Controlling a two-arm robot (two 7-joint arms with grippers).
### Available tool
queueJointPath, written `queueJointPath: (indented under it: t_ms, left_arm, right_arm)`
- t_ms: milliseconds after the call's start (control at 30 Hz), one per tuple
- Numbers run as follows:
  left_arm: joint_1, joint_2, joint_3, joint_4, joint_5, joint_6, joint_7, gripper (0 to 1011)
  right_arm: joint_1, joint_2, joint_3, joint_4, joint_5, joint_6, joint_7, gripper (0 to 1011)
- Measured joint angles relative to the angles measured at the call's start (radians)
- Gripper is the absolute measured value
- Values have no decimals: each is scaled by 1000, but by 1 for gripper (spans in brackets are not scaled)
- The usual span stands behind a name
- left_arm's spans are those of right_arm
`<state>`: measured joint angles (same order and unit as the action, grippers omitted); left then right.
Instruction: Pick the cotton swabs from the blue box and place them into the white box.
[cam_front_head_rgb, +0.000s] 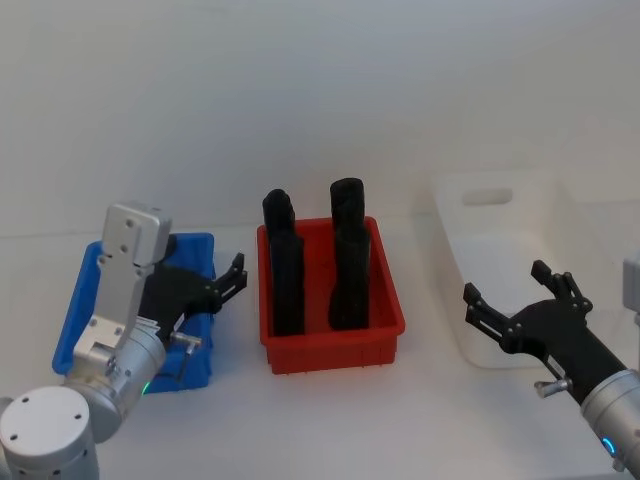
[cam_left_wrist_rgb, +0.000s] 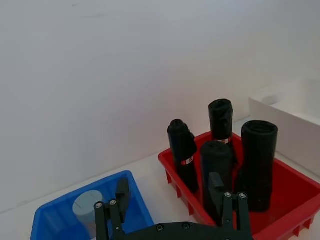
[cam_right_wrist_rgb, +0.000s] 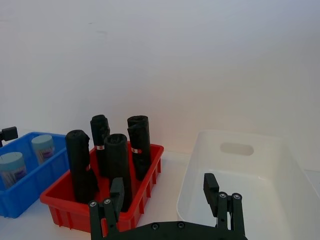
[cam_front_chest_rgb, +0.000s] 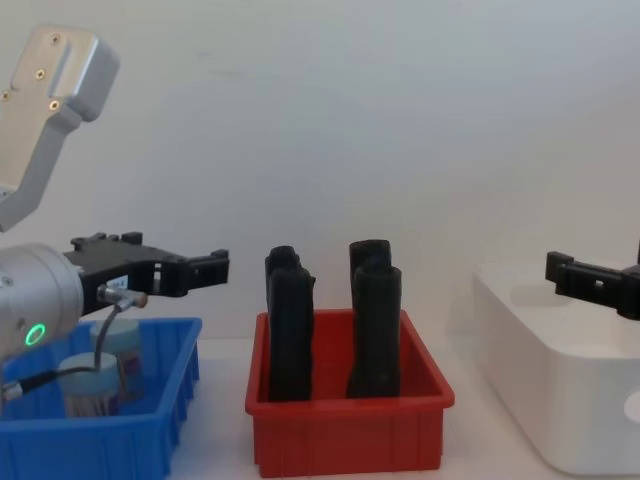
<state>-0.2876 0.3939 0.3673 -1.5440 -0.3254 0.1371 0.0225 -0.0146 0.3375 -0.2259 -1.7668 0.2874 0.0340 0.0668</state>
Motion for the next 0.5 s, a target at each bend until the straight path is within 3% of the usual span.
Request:
queueJointPath:
  t_ms: [500]
  left_arm:
    - [-81, -13, -47, 143, -63, 88, -39, 1004]
  right_arm:
    - [0, 0, 0, 0, 0, 0, 0, 1002]
